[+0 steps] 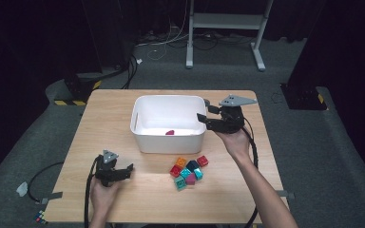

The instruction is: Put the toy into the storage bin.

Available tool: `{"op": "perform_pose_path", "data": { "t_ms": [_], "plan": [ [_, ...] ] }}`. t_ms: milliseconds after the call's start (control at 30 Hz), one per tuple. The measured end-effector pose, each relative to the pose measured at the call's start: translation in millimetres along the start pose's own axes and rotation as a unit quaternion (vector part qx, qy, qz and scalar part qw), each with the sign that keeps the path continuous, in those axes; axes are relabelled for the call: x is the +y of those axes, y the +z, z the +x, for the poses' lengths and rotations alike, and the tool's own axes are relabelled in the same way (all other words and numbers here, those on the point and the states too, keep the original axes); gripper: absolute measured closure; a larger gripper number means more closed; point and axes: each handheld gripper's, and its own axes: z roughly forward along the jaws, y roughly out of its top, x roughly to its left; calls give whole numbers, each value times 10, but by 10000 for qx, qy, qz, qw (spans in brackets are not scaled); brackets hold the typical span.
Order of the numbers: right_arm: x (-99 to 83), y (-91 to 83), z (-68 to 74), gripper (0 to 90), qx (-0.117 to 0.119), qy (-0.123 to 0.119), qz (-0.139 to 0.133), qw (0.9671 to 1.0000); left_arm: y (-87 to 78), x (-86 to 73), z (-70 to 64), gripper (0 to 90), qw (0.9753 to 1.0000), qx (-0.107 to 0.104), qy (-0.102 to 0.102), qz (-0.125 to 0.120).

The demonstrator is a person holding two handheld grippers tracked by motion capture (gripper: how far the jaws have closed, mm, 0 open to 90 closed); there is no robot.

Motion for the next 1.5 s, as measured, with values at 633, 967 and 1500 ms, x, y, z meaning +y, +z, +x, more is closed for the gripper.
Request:
{"op": "perform_pose_path", "data": {
  "t_ms": [633,967,1500],
  "plan": [
    [-431,-280,41,381,-336,95,-12,9994,0,0,0,147,10000,1,0,0],
    [-730,-236,40,378,-330,238,182,9990,0,0,0,147,10000,1,-2,0],
    [-1162,-120,70,387,-314,402,451,9977,0,0,-1,147,10000,1,-2,-1]
  ]
}}
